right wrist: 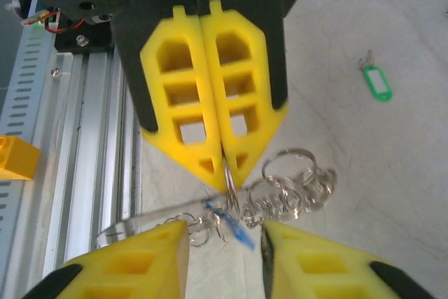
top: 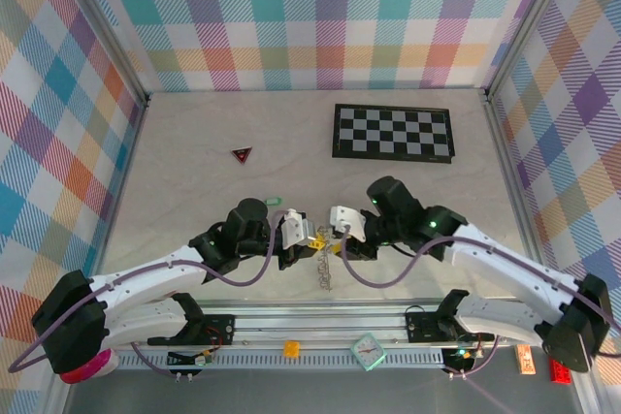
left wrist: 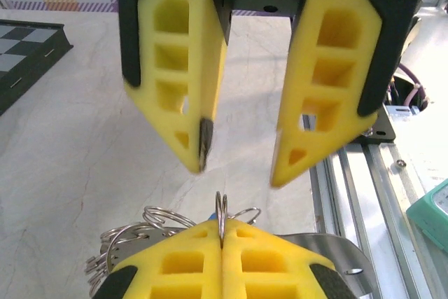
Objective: Put the keys on the keyring
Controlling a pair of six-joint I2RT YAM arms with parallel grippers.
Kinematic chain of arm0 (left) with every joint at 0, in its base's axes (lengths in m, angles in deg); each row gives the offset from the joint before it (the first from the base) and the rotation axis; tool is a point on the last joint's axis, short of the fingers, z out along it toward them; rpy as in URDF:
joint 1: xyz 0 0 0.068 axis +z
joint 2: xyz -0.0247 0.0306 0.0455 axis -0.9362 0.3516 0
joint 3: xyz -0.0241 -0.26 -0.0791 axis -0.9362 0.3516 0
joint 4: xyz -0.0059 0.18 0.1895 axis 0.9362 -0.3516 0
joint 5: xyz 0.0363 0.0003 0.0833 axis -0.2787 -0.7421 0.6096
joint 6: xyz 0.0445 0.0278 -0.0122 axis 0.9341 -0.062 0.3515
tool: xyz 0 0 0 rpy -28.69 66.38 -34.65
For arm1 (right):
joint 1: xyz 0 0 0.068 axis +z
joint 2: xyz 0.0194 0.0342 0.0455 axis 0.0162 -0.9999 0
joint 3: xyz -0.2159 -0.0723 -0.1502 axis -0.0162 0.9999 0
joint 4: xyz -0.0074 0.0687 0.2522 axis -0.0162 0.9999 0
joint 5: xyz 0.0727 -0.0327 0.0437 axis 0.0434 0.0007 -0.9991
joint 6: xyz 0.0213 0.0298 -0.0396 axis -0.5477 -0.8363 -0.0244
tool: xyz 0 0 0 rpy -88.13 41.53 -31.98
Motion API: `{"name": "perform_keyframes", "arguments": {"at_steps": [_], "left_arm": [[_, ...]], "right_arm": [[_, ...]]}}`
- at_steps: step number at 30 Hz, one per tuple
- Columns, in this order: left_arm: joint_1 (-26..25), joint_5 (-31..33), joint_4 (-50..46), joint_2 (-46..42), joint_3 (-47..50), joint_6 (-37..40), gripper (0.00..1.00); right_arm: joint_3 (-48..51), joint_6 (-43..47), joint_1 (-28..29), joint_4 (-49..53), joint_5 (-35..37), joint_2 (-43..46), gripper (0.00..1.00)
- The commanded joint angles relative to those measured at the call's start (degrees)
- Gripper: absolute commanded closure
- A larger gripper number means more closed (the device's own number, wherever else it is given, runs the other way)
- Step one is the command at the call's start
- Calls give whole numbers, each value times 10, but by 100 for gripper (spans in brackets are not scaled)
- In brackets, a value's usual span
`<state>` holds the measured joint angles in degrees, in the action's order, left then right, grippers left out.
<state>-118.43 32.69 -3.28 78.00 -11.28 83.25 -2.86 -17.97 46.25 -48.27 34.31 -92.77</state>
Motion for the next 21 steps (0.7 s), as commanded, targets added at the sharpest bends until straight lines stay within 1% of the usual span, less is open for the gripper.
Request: {"name": "perform_keyframes", "arguments": {"at_steps": [1, 3, 6, 9, 16, 19, 21], "left_arm": [[-4, -19, 82, -15, 22, -23, 100], [-5, -24, 120, -13, 34, -38, 100], [-4, -31, 149, -10, 43, -48, 100], [-4, -38, 169, -6, 49, -56, 100], [-4, -44, 190, -5, 56, -67, 100], [-4, -35, 187, -9, 57, -67, 100], [-4, -24, 180, -13, 57, -66, 100]], "right_arm": [[47, -75, -13, -97, -52, 34, 64], [76, -106, -14, -145, -63, 46, 63], [102, -134, -15, -195, -69, 54, 63], [113, -149, -14, -222, -75, 47, 64], [118, -159, -14, -242, -84, 33, 72], [117, -155, -14, -229, -78, 39, 71], [124, -155, -14, -224, -61, 57, 66]]}}
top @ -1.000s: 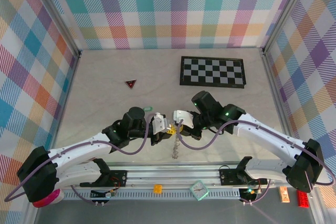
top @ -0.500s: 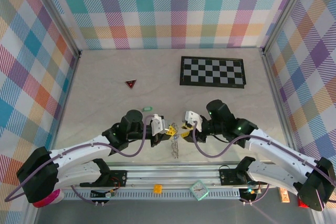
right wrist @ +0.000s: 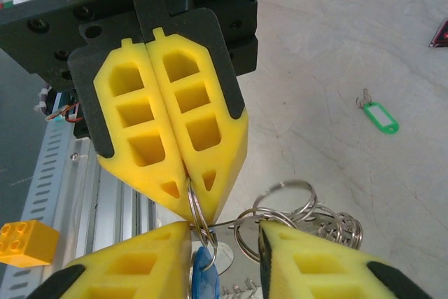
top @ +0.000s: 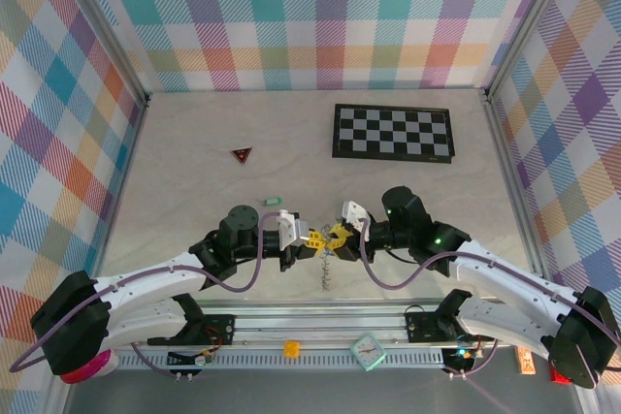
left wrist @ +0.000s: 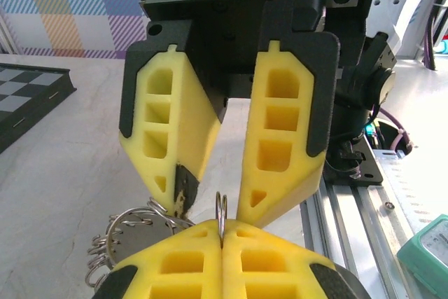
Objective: Put the keys on the keyring
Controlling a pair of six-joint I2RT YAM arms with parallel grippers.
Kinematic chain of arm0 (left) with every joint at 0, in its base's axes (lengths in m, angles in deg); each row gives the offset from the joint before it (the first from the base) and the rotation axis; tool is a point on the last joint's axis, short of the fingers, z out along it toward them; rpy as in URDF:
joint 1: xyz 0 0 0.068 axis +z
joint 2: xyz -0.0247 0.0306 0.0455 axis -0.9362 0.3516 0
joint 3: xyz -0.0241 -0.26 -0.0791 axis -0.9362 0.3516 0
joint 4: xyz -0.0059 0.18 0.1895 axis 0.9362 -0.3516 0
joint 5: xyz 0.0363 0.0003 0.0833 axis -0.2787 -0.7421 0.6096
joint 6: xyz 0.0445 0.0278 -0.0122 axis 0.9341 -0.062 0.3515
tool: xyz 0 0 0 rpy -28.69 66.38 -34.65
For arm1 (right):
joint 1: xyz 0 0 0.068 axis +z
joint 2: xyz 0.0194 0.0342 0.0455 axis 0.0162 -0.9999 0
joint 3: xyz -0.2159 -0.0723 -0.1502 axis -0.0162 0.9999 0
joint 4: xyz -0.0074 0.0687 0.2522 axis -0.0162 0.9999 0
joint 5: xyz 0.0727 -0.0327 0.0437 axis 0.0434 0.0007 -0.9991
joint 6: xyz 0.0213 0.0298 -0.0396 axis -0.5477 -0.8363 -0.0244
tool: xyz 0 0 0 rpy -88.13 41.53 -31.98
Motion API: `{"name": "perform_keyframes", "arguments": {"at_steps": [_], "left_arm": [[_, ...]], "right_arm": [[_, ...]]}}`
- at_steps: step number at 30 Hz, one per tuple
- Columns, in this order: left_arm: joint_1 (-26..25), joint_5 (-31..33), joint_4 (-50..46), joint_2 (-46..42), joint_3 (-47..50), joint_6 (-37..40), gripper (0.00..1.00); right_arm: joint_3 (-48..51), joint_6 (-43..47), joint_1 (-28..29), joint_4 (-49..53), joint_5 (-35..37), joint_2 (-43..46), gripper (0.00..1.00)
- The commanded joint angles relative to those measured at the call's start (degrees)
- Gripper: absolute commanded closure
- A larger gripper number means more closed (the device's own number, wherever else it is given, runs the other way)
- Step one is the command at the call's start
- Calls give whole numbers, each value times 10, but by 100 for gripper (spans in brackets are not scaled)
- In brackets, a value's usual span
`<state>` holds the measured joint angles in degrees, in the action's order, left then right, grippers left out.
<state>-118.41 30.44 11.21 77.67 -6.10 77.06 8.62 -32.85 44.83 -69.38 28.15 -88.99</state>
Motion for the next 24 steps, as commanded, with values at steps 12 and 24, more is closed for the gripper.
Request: {"name": "perform_keyframes", "arguments": {"at_steps": [12, 24], "left_arm": [[-5, 3, 29, -14, 0, -8, 100], [-4, 5, 41, -16, 6, -12, 100]], "right_arm": [[56, -28, 2, -41, -7, 33, 59], [69, -54, 7, -141, -76, -43, 67]]}}
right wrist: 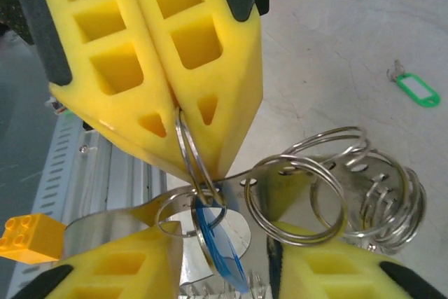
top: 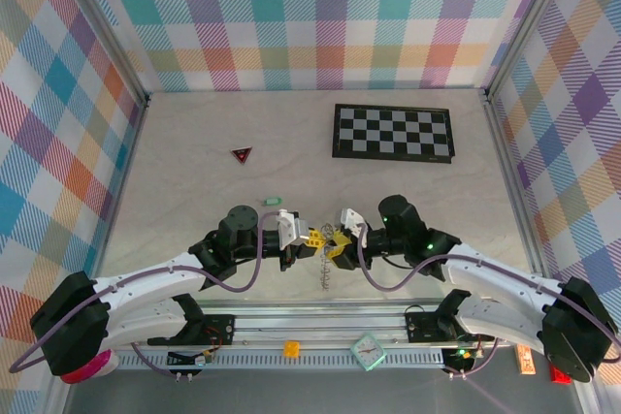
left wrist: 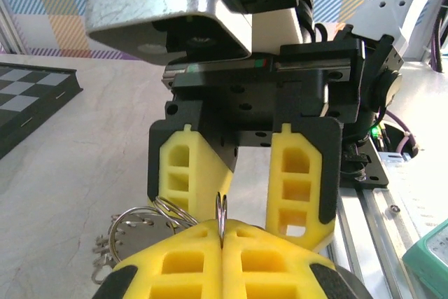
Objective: Put the keys on the keyring
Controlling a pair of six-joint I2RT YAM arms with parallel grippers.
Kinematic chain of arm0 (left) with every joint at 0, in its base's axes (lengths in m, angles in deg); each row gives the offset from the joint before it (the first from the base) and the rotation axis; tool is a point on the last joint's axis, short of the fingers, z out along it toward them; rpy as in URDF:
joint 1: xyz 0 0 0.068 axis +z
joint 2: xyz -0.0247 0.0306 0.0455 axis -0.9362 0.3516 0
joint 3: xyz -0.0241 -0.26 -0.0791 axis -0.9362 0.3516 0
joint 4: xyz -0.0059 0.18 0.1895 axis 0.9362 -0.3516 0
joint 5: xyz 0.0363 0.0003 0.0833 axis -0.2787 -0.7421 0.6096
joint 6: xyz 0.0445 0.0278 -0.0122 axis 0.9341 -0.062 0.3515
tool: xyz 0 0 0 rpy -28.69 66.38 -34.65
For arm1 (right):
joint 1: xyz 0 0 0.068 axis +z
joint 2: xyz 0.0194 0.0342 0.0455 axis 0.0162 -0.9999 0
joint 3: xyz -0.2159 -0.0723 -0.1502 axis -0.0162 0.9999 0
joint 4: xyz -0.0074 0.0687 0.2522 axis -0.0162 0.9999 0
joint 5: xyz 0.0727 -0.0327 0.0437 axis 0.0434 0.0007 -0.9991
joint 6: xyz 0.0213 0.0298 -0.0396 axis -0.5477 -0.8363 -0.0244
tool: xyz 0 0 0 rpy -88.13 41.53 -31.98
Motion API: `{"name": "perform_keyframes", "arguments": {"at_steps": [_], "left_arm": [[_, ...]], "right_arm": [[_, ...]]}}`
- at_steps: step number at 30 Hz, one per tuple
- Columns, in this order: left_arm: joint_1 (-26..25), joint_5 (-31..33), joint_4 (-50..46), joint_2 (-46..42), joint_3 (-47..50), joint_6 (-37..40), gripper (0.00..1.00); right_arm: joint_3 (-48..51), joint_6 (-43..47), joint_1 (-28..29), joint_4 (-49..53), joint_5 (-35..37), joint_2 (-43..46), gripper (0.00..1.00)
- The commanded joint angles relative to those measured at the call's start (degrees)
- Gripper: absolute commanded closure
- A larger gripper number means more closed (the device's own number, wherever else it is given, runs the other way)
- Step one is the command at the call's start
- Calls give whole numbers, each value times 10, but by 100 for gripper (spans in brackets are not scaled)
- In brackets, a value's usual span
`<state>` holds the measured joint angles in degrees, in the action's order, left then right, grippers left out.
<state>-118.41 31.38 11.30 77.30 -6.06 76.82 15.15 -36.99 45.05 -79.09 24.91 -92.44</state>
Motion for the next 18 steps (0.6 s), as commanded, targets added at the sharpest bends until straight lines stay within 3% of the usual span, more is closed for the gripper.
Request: {"name": "perform_keyframes", "arguments": {"at_steps": [1, 7, 14, 18], "left_arm": [[-4, -4, 41, -12, 5, -9, 100], [-4, 0, 35, -18, 6, -6, 100], [-5, 6, 10, -27, 4, 5, 100], [-5, 3, 1, -27, 0, 9, 100]], "right_arm": [[2, -14, 5, -47, -46, -11, 69], [-2, -11, 5, -40, -45, -12, 85], [-24, 21, 5, 46, -9, 23, 100], [-48, 33, 5, 91, 12, 34, 100]]}}
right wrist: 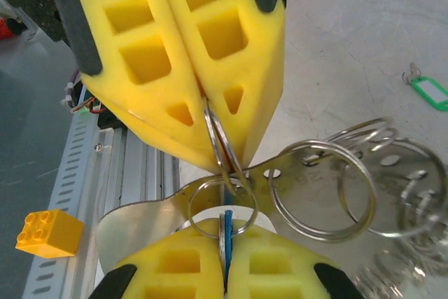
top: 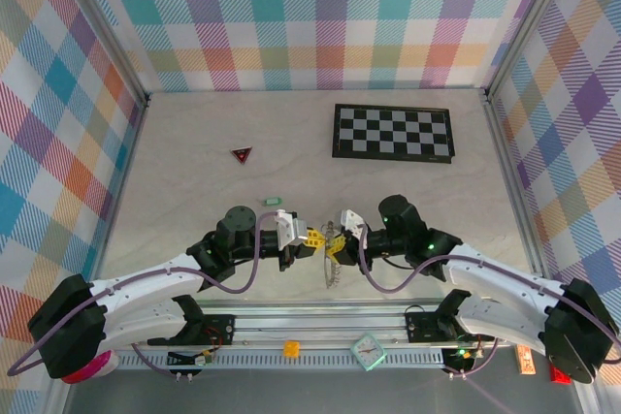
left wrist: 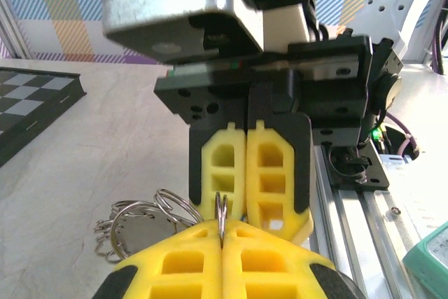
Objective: Put the keys on the keyring
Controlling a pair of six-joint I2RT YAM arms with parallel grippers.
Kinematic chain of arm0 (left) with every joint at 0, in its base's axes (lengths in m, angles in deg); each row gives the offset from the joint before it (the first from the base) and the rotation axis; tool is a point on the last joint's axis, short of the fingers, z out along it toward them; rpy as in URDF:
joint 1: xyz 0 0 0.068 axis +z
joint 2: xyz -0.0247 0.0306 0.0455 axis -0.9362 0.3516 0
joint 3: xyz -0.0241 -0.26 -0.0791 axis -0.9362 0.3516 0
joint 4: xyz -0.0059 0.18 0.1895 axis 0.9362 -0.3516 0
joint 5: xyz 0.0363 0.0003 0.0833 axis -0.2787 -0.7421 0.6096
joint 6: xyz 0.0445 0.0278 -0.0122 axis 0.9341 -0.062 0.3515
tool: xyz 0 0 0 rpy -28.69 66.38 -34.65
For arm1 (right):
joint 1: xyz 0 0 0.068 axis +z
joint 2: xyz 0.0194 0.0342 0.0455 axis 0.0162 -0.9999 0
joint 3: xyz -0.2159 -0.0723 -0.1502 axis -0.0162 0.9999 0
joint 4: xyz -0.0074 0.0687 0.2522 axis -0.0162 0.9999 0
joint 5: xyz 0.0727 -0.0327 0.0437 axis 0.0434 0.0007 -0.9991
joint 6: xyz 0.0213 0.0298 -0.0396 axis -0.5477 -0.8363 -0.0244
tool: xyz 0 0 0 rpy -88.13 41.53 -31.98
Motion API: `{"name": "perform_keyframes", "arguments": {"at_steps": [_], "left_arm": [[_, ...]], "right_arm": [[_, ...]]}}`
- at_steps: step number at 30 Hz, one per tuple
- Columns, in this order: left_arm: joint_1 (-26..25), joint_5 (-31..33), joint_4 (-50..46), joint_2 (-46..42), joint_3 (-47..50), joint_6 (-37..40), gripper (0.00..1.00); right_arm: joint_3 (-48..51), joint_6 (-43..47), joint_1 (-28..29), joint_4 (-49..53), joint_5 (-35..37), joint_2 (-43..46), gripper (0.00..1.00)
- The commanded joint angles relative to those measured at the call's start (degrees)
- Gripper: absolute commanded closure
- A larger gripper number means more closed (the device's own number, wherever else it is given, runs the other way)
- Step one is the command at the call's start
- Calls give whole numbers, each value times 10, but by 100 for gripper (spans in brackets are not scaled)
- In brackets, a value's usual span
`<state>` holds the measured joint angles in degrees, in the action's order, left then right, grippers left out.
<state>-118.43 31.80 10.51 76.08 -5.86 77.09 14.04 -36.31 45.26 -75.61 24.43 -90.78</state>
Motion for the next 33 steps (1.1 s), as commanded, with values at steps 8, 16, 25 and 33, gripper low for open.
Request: {"name": "perform_keyframes", "arguments": {"at_steps": [8, 16, 25, 33], "left_arm": [[-4, -6, -2, -13, -4, 9, 100], [-4, 9, -38, -19, -12, 29, 100], [-4, 20, -78, -10, -29, 38, 91], [-4, 41, -26, -31, -9, 2, 56]], "right_arm": [[-85, 39, 3, 111, 39, 16, 100], [-111, 63, 3, 171, 84, 37, 100], [-137, 79, 2, 210, 100, 54, 100], [-171, 99, 3, 245, 112, 48, 100]]}}
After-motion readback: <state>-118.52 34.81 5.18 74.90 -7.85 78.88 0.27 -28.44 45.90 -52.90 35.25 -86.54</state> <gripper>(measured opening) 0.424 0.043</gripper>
